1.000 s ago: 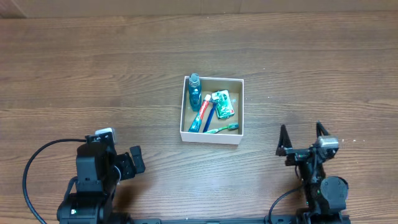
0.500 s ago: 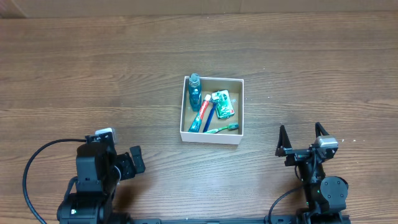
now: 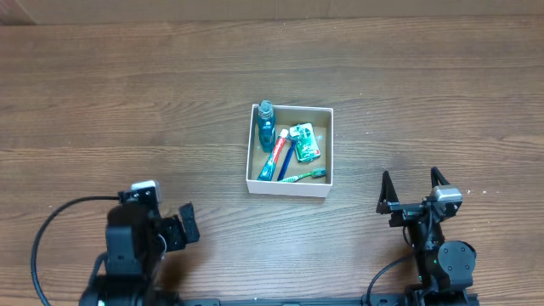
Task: Pack container
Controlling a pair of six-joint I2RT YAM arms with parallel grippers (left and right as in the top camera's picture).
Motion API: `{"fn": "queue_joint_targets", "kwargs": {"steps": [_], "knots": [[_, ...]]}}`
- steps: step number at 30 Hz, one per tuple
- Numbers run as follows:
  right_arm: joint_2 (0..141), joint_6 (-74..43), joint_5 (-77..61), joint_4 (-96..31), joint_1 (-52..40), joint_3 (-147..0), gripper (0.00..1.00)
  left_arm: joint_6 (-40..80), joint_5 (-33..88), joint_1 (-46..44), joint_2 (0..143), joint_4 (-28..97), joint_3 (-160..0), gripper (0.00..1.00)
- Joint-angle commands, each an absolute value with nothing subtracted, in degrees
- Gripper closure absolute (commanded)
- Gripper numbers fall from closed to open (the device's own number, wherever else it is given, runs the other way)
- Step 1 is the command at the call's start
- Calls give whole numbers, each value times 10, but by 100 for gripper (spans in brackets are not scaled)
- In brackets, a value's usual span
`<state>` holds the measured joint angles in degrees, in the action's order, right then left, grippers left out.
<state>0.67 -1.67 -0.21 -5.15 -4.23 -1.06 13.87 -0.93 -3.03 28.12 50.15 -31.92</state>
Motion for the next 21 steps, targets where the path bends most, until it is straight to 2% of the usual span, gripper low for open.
{"fn": "queue_joint_targets", "kwargs": {"steps": [1,5,11,14,21], "knots": [[2,-17,-8,-48,-45,-5,0,80,-20,-57,194,449,-250,0],[2,-17,-8,-48,-45,-5,0,-2,-19,-60,89,235,-128,0],[2,-17,-8,-48,-45,-5,0,-77,5,-60,51,-94,-2,0],[2,-17,-8,-48,-45,-5,0,-128,17,-60,32,-85,-3,0],[2,-17,-8,-48,-45,-5,0,-92,13,-60,2,38,-3,0]]}}
